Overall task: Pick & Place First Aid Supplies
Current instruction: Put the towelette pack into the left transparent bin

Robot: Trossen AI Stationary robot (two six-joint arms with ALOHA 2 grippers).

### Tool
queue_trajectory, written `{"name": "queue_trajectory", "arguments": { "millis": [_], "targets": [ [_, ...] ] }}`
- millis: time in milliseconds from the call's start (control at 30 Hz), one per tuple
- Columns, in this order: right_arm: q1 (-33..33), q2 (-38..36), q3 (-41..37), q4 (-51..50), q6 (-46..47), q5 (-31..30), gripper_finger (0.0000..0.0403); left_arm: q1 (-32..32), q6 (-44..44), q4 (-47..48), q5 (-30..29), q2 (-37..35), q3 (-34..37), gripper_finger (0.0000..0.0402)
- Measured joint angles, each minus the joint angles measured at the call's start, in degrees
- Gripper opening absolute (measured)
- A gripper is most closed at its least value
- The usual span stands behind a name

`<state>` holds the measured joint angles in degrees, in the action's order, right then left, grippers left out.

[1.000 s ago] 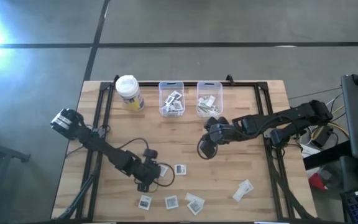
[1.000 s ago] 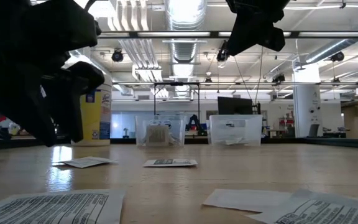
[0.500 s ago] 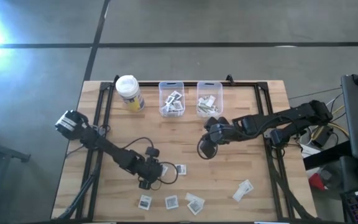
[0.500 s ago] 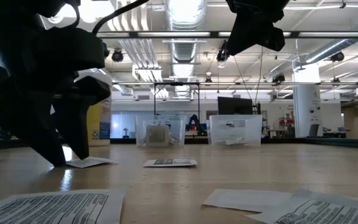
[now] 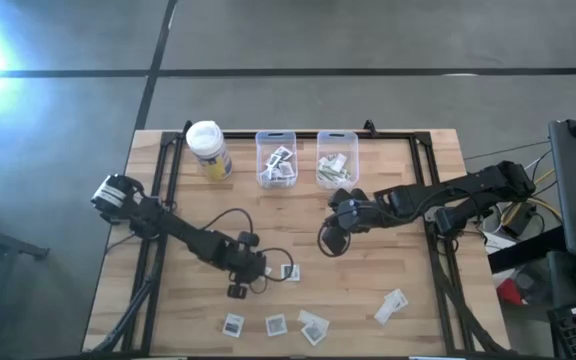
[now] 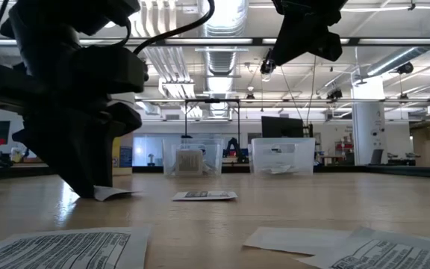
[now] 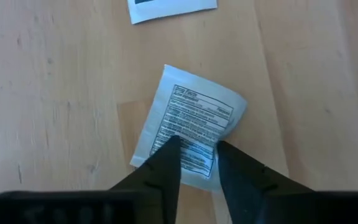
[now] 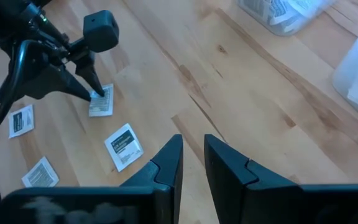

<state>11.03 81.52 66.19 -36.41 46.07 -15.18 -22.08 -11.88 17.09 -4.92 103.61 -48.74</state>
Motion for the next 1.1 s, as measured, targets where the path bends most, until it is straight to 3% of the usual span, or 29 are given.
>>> {"name": "queue_trajectory", "arguments": {
  "millis": [233,567,1100],
  "targets": [
    [0.0,0.0,0.0,0.4,-0.2,0.0,0.0063,0.0,0.0,0.3,0.1,-1.7,0.2,0.0056],
    [0.2,0.0,0.0,0.4,-0.2,0.0,0.0063,-0.9,0.1,2.1,-2.0,-12.6,0.7,0.0018],
    [7.3,0.0,0.0,2.7,0.5,-2.1,0.0063,1.9,11.1,3.4,-26.5,-29.3,0.4,0.0002]
  ]
}}
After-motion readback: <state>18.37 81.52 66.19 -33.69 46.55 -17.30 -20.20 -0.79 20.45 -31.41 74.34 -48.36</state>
